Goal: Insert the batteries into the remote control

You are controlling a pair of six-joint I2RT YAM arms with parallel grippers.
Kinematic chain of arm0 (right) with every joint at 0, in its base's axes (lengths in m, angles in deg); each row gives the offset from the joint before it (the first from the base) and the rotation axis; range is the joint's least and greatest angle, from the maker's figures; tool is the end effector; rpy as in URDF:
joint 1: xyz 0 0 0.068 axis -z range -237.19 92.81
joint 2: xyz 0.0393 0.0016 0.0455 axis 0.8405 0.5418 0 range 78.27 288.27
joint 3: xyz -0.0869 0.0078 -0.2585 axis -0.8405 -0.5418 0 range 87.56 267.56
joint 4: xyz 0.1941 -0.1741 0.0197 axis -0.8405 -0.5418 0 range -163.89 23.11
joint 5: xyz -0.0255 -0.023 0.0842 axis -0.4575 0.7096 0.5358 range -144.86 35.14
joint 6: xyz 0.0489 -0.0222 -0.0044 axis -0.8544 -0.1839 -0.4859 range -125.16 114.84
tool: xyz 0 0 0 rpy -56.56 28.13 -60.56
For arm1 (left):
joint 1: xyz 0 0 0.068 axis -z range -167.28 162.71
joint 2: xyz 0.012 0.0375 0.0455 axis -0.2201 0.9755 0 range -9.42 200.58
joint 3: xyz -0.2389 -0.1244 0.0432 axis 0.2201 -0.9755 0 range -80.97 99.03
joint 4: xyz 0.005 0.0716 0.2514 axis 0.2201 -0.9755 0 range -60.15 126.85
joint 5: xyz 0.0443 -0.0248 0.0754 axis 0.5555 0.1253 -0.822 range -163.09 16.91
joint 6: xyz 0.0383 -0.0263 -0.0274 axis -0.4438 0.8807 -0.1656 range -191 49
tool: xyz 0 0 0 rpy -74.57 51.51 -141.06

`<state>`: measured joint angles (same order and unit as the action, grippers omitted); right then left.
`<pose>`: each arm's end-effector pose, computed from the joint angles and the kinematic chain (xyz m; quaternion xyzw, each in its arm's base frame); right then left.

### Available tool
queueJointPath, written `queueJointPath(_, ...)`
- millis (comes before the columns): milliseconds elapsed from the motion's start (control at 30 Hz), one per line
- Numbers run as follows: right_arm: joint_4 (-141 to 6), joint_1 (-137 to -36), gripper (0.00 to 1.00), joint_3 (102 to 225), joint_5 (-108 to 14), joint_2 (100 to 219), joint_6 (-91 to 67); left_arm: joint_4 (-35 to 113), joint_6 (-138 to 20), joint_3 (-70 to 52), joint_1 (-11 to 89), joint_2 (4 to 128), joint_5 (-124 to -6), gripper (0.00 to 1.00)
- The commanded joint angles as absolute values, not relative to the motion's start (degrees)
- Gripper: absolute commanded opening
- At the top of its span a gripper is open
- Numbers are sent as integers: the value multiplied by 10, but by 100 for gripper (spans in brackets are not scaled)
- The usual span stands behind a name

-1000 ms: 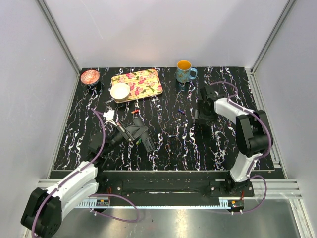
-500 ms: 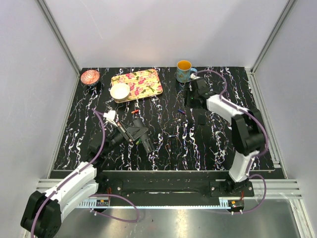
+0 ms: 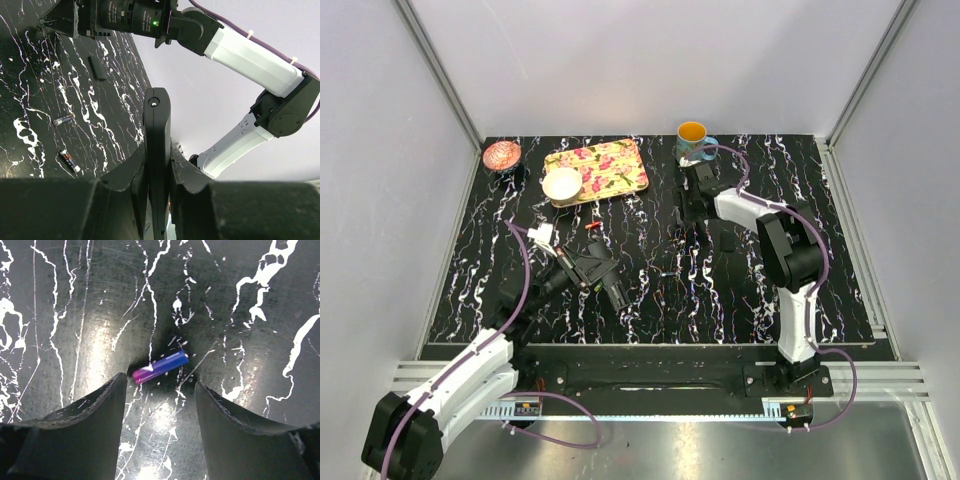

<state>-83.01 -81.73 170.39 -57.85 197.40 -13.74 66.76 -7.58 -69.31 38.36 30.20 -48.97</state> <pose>0.4085 0.1844 0.1606 -0.1231 0.9384 0.0681 0.3157 0.1447 -0.0857 0.2236 -0.0779 0.6916 -0.5967 0.3994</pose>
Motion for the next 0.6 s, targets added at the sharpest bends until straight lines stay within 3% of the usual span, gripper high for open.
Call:
queueJointPath(0, -815, -835, 64, 1715, -596, 1981, -116, 687, -83, -668, 381, 299, -494, 0)
queueJointPath(267, -837, -837, 62, 1738, -631, 2003, -140, 680, -82, -669, 381, 295, -495, 0)
queueJointPath(567, -875, -838, 66, 1779, -662, 2027, -237, 675, -80, -667, 382, 295, -496, 0)
